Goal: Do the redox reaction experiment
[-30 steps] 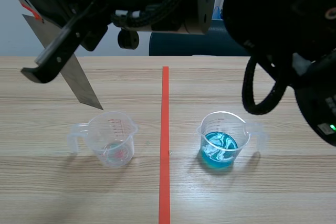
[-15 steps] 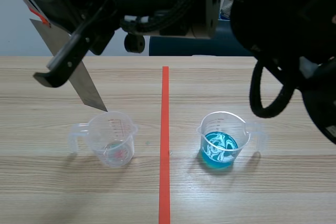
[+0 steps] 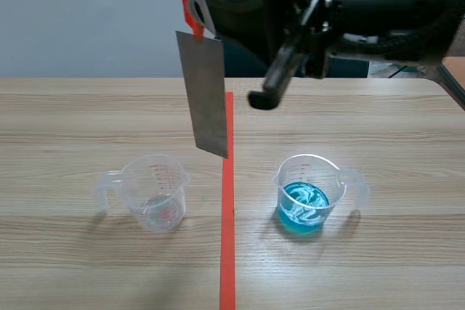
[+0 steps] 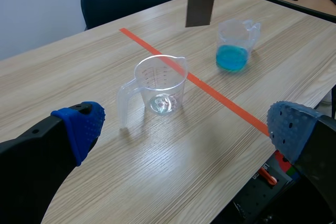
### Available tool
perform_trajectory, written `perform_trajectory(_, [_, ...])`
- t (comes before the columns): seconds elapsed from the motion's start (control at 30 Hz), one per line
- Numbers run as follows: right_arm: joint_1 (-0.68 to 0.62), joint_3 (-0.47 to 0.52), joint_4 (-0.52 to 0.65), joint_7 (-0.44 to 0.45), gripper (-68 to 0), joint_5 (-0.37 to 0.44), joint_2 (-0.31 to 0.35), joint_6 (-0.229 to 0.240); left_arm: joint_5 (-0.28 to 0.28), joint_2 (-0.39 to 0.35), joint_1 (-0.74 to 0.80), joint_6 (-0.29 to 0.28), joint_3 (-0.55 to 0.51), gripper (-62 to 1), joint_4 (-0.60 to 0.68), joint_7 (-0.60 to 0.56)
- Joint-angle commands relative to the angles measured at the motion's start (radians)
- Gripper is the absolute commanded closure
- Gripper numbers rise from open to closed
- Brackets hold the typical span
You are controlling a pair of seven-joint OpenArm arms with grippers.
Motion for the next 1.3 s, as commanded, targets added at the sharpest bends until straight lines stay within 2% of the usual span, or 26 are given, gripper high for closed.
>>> perform_trajectory(0.0, [-0.023, 0.039, 0.014, 0.040, -0.6, 0.021, 0.042, 0.007, -0.013, 0.008, -0.003, -0.004, -0.005, -62.3, 0.004, -0.016])
perform_trajectory(0.17, [-0.147, 0.185, 0.015, 0.138, -0.6, 0.047, 0.163, 0.035, -0.013, 0.008, -0.003, -0.004, -0.005, -62.3, 0.004, -0.016])
perform_trajectory(0.33, [-0.284, 0.344, 0.015, 0.212, -0.6, 0.063, 0.256, 0.115, -0.013, 0.008, -0.003, -0.004, -0.005, -62.3, 0.004, -0.016])
perform_trajectory(0.47, [-0.399, 0.466, 0.015, 0.257, -0.6, 0.062, 0.298, 0.141, -0.013, 0.008, -0.003, -0.004, -0.005, -62.3, 0.004, -0.016])
perform_trajectory(0.63, [-0.493, 0.574, 0.015, 0.304, -0.6, 0.061, 0.322, 0.207, -0.013, 0.008, -0.003, -0.004, -0.005, -62.3, 0.004, -0.016])
perform_trajectory(1.27, [-0.505, 0.592, 0.014, 0.342, -0.6, 0.047, 0.321, 0.210, -0.013, 0.008, -0.003, -0.004, -0.005, -62.3, 0.004, -0.016])
